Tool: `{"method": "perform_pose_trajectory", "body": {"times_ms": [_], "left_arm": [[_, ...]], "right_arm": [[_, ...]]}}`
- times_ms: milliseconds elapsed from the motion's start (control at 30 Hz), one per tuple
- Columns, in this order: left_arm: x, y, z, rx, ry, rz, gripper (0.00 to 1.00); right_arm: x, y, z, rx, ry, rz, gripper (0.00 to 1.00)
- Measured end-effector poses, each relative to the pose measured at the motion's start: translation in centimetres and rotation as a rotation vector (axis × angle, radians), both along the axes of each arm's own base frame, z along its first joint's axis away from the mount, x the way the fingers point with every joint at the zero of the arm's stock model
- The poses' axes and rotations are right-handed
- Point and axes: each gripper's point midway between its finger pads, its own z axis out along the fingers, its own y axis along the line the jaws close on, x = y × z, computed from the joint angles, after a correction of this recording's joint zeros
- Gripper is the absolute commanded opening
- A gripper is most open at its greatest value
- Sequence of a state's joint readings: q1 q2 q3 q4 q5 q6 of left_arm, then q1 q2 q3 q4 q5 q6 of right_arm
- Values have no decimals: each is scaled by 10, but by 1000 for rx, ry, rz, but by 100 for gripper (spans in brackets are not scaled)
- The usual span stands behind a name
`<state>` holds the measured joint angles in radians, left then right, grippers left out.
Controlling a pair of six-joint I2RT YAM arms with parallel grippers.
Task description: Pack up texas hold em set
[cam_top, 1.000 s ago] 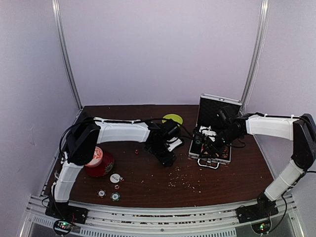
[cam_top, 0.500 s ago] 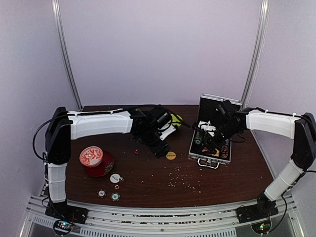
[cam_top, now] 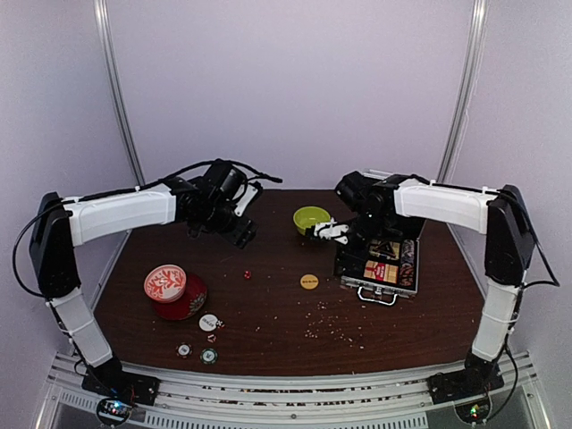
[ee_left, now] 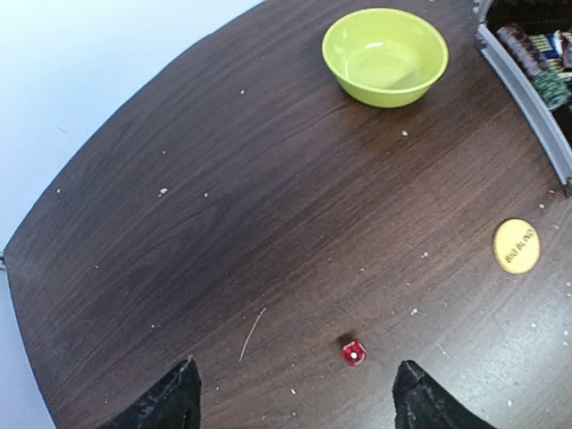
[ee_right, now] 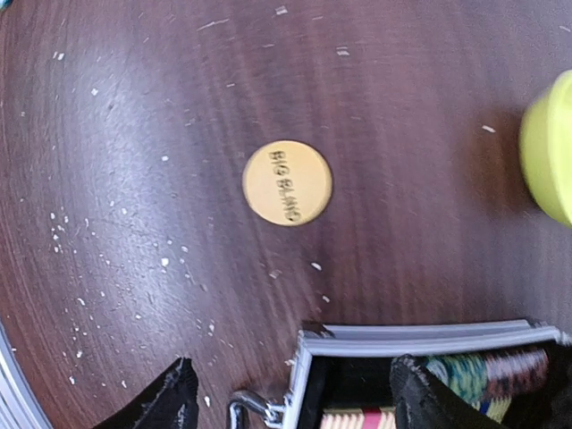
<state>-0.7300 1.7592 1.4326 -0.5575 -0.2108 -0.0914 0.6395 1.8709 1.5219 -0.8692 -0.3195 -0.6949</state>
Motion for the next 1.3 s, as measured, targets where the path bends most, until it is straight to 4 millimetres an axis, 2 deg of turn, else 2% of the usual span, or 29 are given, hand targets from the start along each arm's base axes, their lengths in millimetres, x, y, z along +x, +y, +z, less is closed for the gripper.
{"method": "perform_pose_trajectory", "body": {"times_ms": [67, 167, 333, 667, 933, 1100, 1300], "left_arm": [[-4, 6, 9, -7, -24, 9, 76], [-5, 5, 27, -41, -66, 10, 76], [-4, 5, 50, -84, -119, 20, 76], [-5, 7, 59, -102, -132, 34, 76], [-5, 7, 61, -111, -134, 38, 76], [-5, 7, 61, -111, -134, 38, 76], [-6, 7, 61, -111, -133, 37, 76]], "right_arm": [[-3, 9, -12, -41, 22, 35, 74], [-4, 19, -26, -83, 44, 70, 74], [-1, 26, -44, -148, 64, 91, 74], [20, 49, -59, -177, 68, 96, 75], [13, 66, -75, -202, 101, 122, 75], [10, 67, -85, -217, 123, 113, 75], [12, 68, -86, -221, 127, 95, 75]]}}
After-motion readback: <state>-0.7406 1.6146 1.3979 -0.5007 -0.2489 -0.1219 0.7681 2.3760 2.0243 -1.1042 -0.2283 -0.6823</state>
